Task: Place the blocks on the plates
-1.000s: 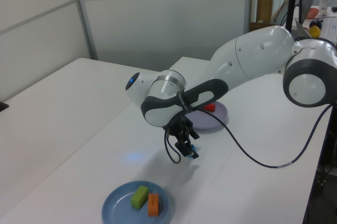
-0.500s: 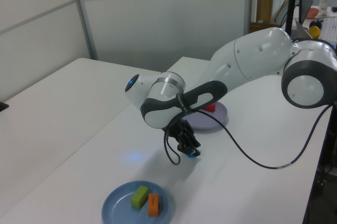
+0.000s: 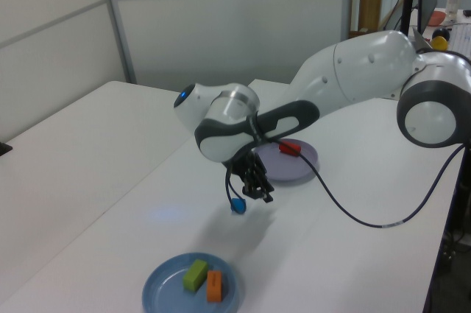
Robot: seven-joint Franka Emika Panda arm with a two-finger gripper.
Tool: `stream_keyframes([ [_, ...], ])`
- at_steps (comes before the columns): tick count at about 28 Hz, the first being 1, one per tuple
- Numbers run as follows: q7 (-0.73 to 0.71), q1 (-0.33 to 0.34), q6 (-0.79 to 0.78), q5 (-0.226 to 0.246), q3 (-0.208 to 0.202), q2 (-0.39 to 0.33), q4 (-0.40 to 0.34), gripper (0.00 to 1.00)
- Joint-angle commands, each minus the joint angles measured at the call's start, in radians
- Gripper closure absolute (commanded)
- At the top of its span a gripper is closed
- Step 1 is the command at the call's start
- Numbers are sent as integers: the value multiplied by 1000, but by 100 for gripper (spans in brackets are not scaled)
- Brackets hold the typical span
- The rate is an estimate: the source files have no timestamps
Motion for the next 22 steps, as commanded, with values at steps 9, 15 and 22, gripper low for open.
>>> stream_keyframes([
  [9,-13,-11,183,53,-6,-9,-18,0],
  [15,-13,-11,271,94,-6,3,-21,0],
  [22,-8,-3,309,87,-6,31,-22,0],
])
